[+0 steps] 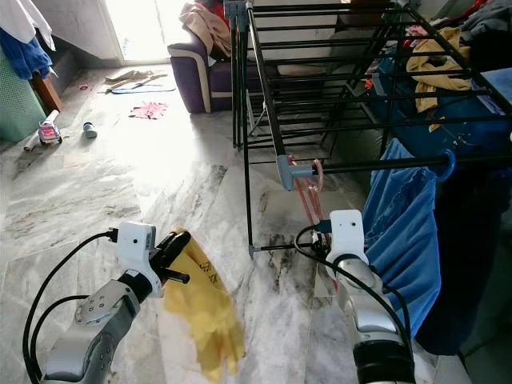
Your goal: Hang hanger
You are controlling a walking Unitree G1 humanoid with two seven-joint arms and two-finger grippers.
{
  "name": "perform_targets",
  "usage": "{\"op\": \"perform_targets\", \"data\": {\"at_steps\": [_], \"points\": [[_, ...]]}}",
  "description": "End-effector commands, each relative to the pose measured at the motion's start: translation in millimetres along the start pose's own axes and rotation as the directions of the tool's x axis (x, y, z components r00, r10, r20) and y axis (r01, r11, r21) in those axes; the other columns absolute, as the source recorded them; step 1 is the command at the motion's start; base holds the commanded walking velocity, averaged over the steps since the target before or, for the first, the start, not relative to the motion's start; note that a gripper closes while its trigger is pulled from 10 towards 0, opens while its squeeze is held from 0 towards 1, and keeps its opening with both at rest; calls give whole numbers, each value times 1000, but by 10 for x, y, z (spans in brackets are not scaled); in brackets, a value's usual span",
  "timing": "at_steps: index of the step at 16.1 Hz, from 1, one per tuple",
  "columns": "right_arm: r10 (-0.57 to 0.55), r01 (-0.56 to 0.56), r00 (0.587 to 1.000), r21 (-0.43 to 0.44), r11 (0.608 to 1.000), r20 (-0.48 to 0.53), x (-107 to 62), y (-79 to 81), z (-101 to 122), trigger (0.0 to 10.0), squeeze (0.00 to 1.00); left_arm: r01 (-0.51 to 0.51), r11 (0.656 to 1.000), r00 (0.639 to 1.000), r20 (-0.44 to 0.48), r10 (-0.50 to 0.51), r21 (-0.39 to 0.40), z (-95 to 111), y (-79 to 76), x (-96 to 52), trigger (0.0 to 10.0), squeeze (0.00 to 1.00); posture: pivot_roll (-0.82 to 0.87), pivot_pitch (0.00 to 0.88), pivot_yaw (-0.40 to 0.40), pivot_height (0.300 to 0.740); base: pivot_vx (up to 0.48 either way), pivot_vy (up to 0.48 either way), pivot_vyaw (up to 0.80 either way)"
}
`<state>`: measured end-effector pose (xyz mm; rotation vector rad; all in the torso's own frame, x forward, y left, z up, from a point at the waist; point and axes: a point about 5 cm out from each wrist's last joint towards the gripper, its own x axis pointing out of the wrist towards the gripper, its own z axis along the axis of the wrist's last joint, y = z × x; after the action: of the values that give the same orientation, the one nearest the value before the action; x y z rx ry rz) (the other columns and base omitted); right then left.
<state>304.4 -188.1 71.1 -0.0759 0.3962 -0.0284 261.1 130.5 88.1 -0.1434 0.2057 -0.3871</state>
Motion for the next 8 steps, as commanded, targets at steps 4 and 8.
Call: {"op": "perform_targets", "data": {"at_steps": [4,8], "points": [[63,-61,997,-42,997,44,-8,88,95,10000,404,8,1000,1000,14,-8,23,69,-4,34,10000,0,-7,43,7,740,0,0,0],[92,-90,994,-35,995,57,16,123,130,10000,0,3,1000,1000,14,-3,26,71,-1,34,10000,0,-3,44,9,740,0,0,0]]}}
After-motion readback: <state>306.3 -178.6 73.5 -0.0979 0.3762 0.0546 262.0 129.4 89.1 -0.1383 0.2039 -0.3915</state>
